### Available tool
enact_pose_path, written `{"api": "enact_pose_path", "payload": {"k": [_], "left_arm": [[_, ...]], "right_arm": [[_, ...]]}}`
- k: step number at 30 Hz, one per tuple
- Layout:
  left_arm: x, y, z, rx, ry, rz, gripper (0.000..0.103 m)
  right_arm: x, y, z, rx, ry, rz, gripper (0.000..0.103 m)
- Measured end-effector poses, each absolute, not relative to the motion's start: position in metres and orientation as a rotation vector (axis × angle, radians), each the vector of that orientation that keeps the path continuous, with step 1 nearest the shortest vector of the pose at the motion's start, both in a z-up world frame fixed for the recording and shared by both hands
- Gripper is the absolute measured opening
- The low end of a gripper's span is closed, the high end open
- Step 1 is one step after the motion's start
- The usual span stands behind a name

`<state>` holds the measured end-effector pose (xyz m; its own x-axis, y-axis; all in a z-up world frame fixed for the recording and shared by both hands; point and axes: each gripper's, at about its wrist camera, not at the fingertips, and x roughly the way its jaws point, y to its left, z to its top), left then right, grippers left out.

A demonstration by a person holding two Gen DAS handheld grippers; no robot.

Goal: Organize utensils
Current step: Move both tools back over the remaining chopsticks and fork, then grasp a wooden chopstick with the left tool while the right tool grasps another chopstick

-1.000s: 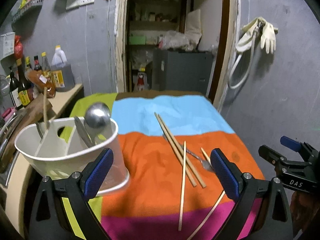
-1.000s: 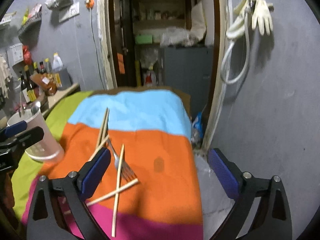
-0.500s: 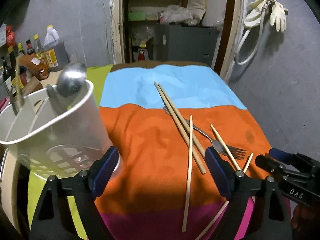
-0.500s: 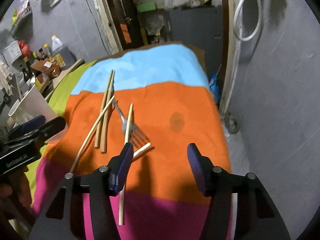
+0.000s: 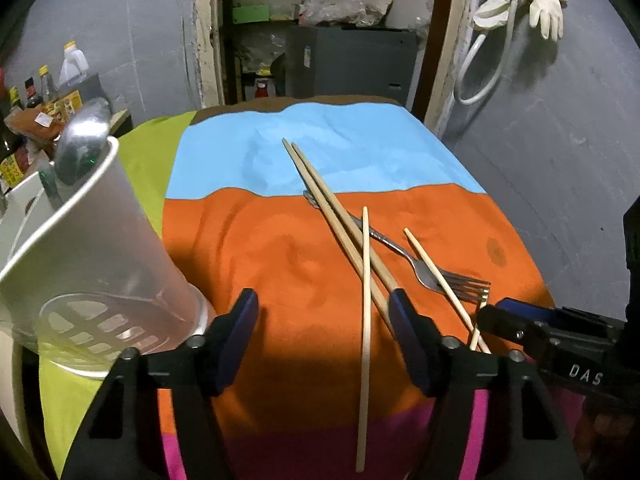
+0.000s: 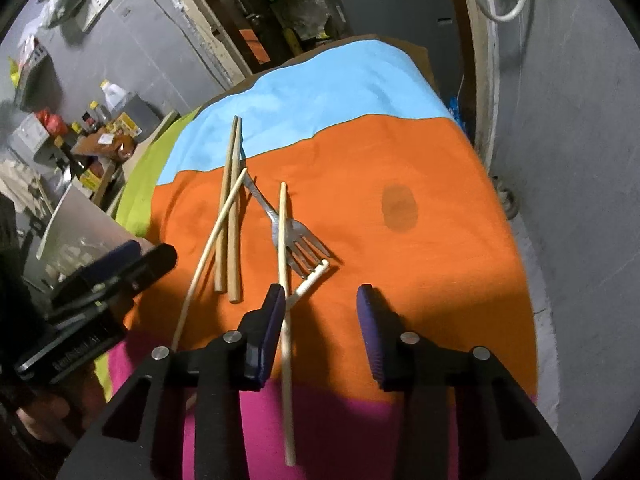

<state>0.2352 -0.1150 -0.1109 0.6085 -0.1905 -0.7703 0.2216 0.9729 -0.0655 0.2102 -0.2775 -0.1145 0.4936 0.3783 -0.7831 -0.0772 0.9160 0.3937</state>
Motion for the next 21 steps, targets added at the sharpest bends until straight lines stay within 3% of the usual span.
{"api": "enact_pose_path", "payload": {"k": [5,11,16,21], "left_arm": [[0.240,-0.118,-0.117,0.043,0.926,-0.272,0.043],[0.247,-0.124,-0.125,0.054,0.992,-0.301,0.035],[0.255,-0.126,-0.132,0.042,1.061,-0.329,0.033],[0.260,-0.127,-0.136,0.026,1.108,-0.325,0.022]], "right_arm": [[0.214,-0.273,-0.114,0.376,1.037,0.306,0.024],[0.222,-0.272,-0.118,0.441,1.054,0.306,0.013],[0.222,-0.275,-0.119,0.490,1.074,0.309,0.010],[0.214,-0.270,-0.116,0.459,1.090,0.333,0.009]]}}
